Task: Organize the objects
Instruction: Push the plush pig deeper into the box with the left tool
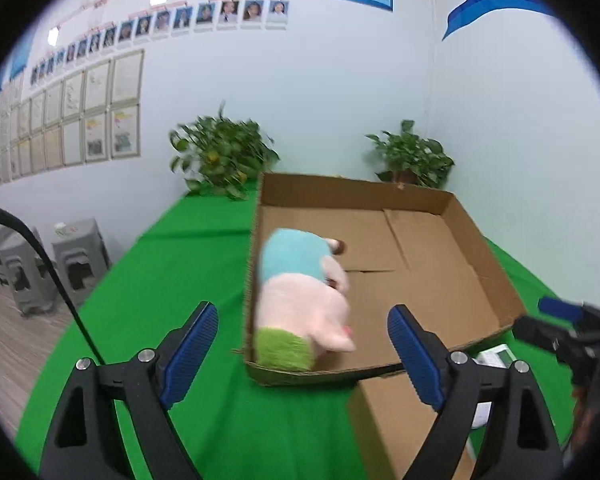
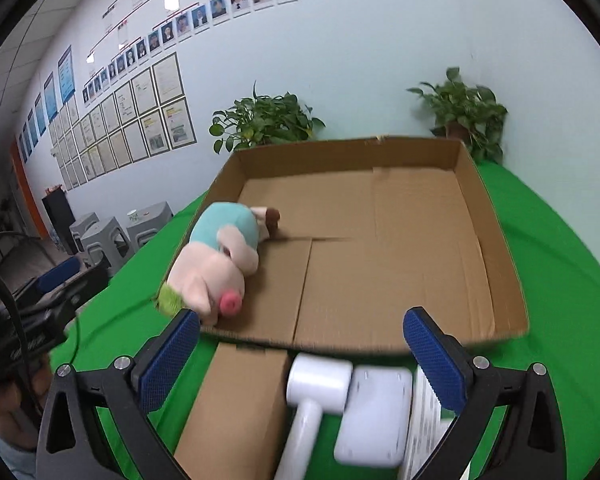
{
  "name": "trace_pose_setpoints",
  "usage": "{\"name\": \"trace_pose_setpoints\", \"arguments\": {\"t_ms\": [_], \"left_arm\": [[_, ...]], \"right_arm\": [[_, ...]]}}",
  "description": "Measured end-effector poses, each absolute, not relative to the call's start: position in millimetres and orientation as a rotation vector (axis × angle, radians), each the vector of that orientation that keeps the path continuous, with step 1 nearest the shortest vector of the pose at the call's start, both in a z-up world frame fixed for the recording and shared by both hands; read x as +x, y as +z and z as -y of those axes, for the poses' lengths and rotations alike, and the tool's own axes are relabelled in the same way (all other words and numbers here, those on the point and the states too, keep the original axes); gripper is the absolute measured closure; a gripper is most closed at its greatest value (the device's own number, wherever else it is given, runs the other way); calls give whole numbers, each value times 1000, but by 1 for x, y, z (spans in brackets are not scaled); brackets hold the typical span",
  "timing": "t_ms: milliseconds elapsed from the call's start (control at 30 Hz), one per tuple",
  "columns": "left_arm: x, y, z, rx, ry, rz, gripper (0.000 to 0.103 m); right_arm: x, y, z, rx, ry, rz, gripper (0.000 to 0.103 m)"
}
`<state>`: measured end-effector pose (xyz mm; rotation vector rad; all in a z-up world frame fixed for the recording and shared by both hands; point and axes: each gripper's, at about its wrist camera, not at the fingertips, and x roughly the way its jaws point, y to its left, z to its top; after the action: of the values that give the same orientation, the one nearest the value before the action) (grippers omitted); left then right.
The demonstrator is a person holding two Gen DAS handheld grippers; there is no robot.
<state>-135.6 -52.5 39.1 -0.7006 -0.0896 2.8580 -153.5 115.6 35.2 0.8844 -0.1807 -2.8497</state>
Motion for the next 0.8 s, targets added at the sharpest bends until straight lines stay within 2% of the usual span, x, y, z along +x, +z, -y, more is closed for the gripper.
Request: {"name": "trace_pose_setpoints", "arguments": {"t_ms": [133,400,500,600,633,800], "left_arm": [[-167,30,36,-800,2796,69,16],[-268,3,-10,-1022,2854,-296,16],[-292,-18,-15,-1144,2821,-359,18],[-294,-25,-16,-1181,2800,-272,25],[-293,-26,-18,-1179,2815,-284,32],[-285,-22,-16,-1211,2863,-262,47]], "right_arm": [[-130,23,-135,895,-2823,251,0],[-115,-6,-152,988,-2794,303,0],[-110,-12,-160,1006,-2799,330,0],[-104,-18,-169,1015,-2810,337,0],[-103,-20,-172,1020,-2812,345,0],[-100,-24,-179,1052,-2798,381,0]]}}
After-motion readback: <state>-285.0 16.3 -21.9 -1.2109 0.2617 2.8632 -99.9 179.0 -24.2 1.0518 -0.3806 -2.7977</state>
